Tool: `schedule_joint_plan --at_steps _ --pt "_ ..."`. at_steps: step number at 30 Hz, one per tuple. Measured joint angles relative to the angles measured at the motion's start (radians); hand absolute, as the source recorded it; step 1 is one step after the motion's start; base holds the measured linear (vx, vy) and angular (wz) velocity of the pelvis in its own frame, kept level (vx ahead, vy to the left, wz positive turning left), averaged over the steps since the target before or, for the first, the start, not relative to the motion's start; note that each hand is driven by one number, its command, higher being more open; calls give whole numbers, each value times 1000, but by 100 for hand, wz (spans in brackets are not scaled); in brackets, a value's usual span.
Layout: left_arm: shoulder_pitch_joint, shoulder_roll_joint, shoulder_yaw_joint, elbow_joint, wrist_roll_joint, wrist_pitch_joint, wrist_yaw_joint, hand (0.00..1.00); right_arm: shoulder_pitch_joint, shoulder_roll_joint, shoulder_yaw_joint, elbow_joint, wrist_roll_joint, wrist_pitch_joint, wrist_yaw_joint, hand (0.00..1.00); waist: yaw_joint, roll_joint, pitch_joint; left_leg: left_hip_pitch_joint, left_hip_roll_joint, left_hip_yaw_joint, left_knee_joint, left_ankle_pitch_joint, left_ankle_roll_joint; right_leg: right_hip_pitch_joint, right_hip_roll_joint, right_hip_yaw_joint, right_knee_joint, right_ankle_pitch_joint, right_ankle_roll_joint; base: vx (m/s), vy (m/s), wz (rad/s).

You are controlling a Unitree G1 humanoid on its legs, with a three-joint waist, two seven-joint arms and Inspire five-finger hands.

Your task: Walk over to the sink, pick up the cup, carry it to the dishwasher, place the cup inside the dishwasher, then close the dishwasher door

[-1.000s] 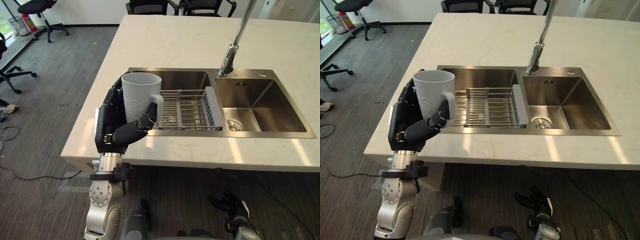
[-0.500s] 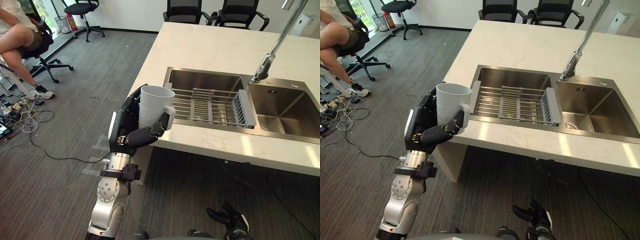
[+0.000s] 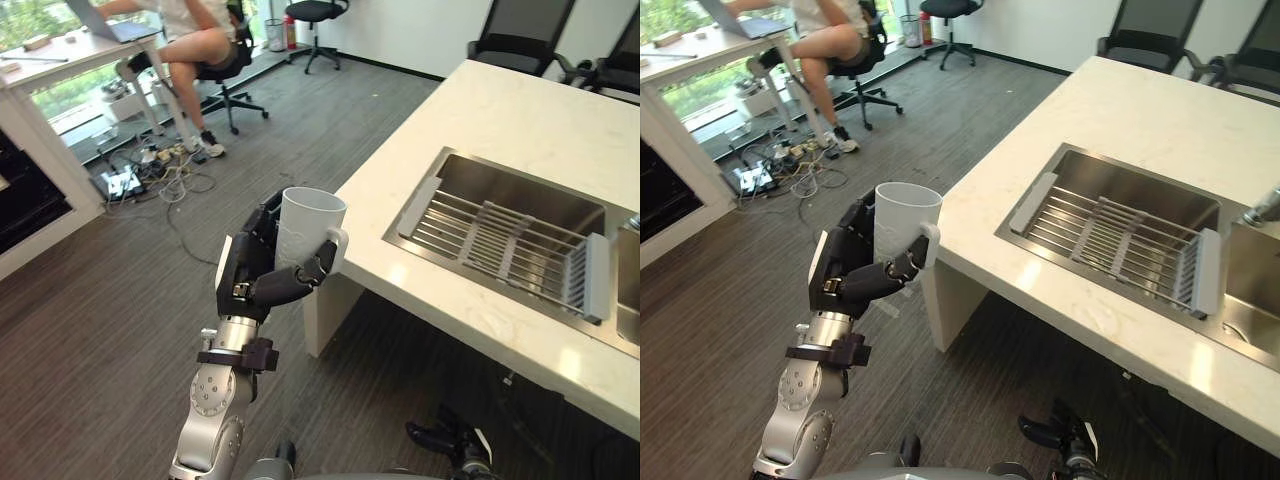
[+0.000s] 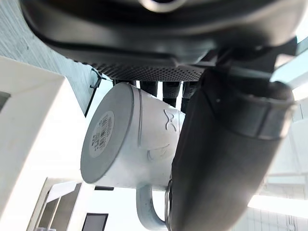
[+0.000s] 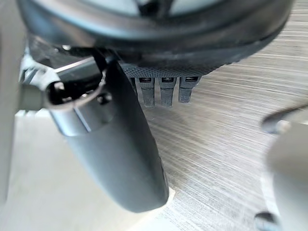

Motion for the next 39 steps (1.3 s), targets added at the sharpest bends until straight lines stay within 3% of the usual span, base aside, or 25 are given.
schedule_joint_plan --at_steps 1,3,4,5,7,9,11,12,13,14,16,17,20,23,24,27,32,33,34,39 --pt "0 0 4 -1 0 1 0 30 -4 -3 0 0 -6 0 -2 90 -2 -1 1 -12 15 43 2 -6 10 2 -4 -24 -3 3 -1 -71 -13 118" --pt "0 -7 28 -2 -5 0 0 30 -9 -20 -1 2 -36 0 -16 90 -24 -2 11 -43 130 381 73 -18 40 36 -25 -132 -23 8 -1 1 -3 137" --pt "1 -10 37 -2 -6 1 -1 30 -9 -27 -1 3 -46 0 -18 90 -25 4 16 -47 162 462 104 -11 52 47 -28 -155 -24 8 0 45 59 108" --pt "3 -14 50 -2 -6 1 0 30 -9 -37 -3 8 -52 0 -21 90 -27 11 23 -48 176 527 126 -14 40 58 -36 -176 -25 7 1 45 123 64" --pt "23 -20 98 -2 -16 -2 0 30 -32 -39 -2 15 -73 -1 -22 90 -20 9 24 -44 120 521 100 -15 45 75 -76 -188 -43 8 8 61 191 50" --pt "38 -22 120 -2 -18 -2 0 30 -45 -38 2 29 -82 0 -17 90 -24 10 25 -44 94 507 105 -42 62 79 -101 -189 -22 8 9 64 160 45" --pt "45 -23 113 -1 -24 -1 -2 30 -47 -35 8 49 -83 3 -13 90 -26 9 27 -25 63 470 109 -61 76 56 -128 -196 117 17 25 82 168 58" --pt "45 -24 109 -1 -24 -1 -6 30 -43 -35 16 50 -83 5 -12 90 -26 6 30 -10 51 455 100 -64 80 24 -142 -187 219 35 48 125 193 61" --pt "45 -19 105 -1 -24 -1 -6 30 -39 -31 30 48 -83 5 -12 90 -32 -2 35 22 30 423 88 -71 90 -43 -154 -140 401 103 56 136 182 57" --pt "45 -19 101 -1 -24 -1 -6 30 -37 -31 38 47 -83 5 -12 90 -36 -2 39 37 27 411 83 -73 94 -75 -144 -104 465 110 58 170 180 69" --pt "43 -14 94 0 -25 -1 -5 30 -14 -8 43 14 -83 4 -7 90 -52 3 44 73 22 348 65 -80 103 -142 -48 17 538 -22 47 178 82 70" --pt "43 -14 93 0 -25 -1 -5 30 -6 -1 43 -2 -83 4 -7 90 -51 4 46 79 20 340 65 -85 106 -162 -27 37 537 -44 48 175 16 59" --pt "38 -12 74 -5 -25 -1 2 30 41 17 45 -87 -83 5 -5 90 -57 1 44 90 3 276 91 -116 98 -203 45 139 396 -76 47 135 -50 65" --pt "44 -16 73 -47 -25 -2 6 30 88 18 49 -166 -82 7 -6 90 -35 -49 16 71 -40 252 185 -185 72 -178 3 128 209 -5 43 193 -144 47" --pt "46 -38 77 -50 -25 -3 7 30 88 6 49 -176 -82 8 -7 90 -28 -23 7 56 -12 239 248 -228 51 -149 19 103 191 -21 44 220 -180 20" --pt "49 -81 64 -85 -25 -3 -9 30 85 0 49 -213 -82 7 -8 90 -25 2 -12 48 34 240 281 -250 33 -99 44 49 137 -19 36 218 -109 36" --pt "97 -80 79 -74 -23 -6 -12 30 89 5 53 -221 -82 4 -1 90 9 -15 -28 88 27 228 219 -246 32 -45 41 34 71 -16 30 142 -24 16" --pt "116 -74 84 -64 -22 -6 -4 30 89 5 60 -208 -82 4 0 90 11 -22 -35 96 22 221 207 -240 31 -33 39 33 53 -10 23 73 13 10" --pt "159 -41 115 21 -12 -2 6 30 56 -1 110 -51 -82 2 -1 90 2 -27 -42 152 14 166 -68 -28 17 -23 58 51 -69 86 -3 46 9 8" --pt "159 -53 116 21 -12 -2 11 30 60 -7 109 -52 -81 2 -1 90 -8 -22 -42 165 18 192 -65 -38 14 -21 61 66 -79 86 -2 0 -2 -9"
